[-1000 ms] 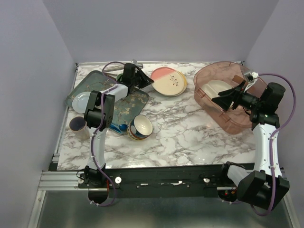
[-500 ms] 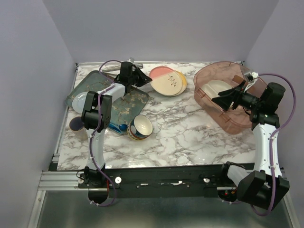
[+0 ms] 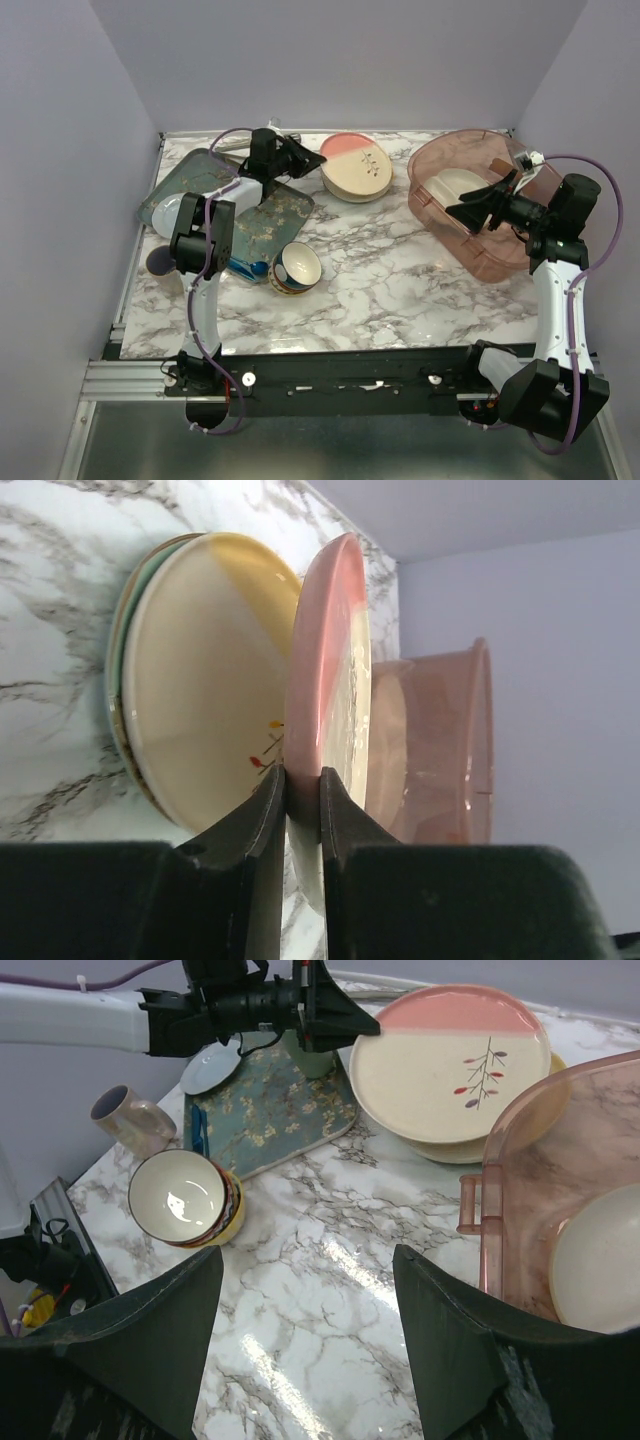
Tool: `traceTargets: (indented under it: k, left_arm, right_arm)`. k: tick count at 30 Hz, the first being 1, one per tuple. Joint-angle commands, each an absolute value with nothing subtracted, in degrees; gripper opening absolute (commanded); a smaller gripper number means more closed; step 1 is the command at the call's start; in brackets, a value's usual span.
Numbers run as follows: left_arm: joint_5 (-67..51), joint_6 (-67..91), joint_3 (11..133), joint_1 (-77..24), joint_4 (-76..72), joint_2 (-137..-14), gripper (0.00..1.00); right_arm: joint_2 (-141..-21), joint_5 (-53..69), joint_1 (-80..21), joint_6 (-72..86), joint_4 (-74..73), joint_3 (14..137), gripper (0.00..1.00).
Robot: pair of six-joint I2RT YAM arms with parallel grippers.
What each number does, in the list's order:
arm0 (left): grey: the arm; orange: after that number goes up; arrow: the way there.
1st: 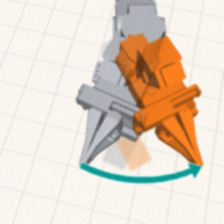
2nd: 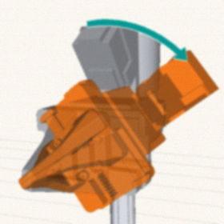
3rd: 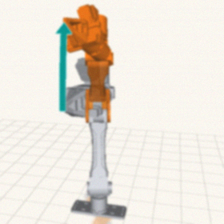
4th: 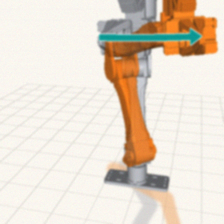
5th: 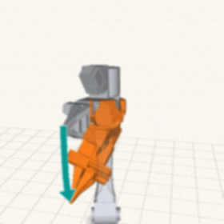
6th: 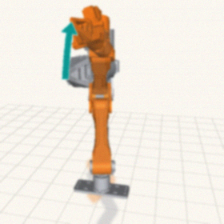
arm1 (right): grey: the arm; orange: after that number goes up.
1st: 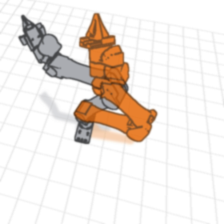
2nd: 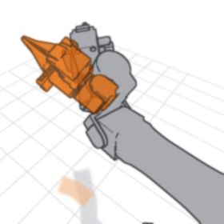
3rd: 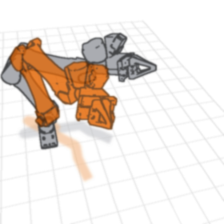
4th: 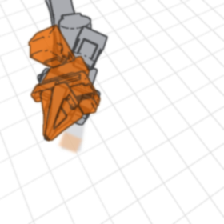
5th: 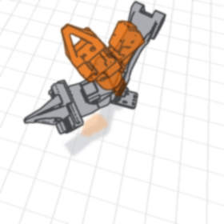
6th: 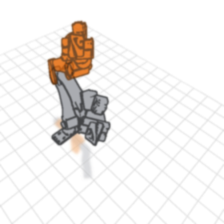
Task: Place the mixed dishes into the plastic bin
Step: Pick up the plate at the center of the board.
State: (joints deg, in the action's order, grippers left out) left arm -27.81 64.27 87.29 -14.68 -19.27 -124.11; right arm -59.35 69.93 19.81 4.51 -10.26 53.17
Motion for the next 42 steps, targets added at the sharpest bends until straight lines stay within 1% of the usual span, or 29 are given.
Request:
traceTargets:
  k: [1, 7, 14, 19, 24, 27, 29, 30, 31, 34, 42]
  left_arm:
    - [-32.43, 72.59, 88.42, -14.41, -32.51, -117.86, 0.00]
    - [-32.96, 76.55, 87.98, -14.33, -36.12, -117.34, 0.00]
    - [-32.70, 76.90, 86.66, -14.41, -36.39, -113.04, 0.00]
    - [-32.96, 78.04, 82.72, -14.59, -37.70, -109.61, 0.00]
    - [-33.13, 81.28, 78.32, -15.29, -41.82, -105.91, 0.00]
    - [-33.40, 83.31, 76.12, -16.69, -44.29, -104.94, 0.00]
    - [-33.31, 84.02, 74.28, -17.83, -45.61, -104.33, 0.00]
    - [-33.05, 84.55, 73.75, -18.28, -47.09, -104.15, 0.00]
    - [-33.05, 85.42, 73.22, -18.54, -47.98, -103.98, 0.00]
    - [-32.26, 86.22, 71.37, -20.74, -49.92, -103.36, 0.00]
    - [-31.03, 87.62, 70.58, -26.36, -53.08, -103.62, 0.00]
  right_arm:
    - [-58.97, 70.93, 19.51, 4.75, -9.93, 52.91, 0.77]
    - [-59.06, 70.93, 19.51, 4.66, -9.93, 52.91, 0.77]
    - [-59.68, 71.37, 19.34, 4.75, -9.93, 52.82, 0.77]
    - [-60.82, 69.96, 17.24, 4.57, -9.93, 52.73, 0.77]
    - [-63.89, 67.42, 13.81, 5.18, -9.67, 52.91, 0.84]
    - [-65.47, 67.06, 13.10, 8.34, -6.96, 52.47, 0.85]
    - [-65.83, 66.80, 12.92, 13.96, -3.80, 50.63, 0.85]
    - [-65.74, 66.27, 12.92, 15.98, -0.47, 49.75, 0.87]
    - [-65.66, 66.01, 12.83, 20.43, 2.34, 48.88, 0.88]
    - [-65.22, 63.90, 12.48, 27.13, 7.73, 46.32, 0.93]
    - [-65.65, 55.73, 12.30, 37.00, 13.44, 42.72, 0.94]
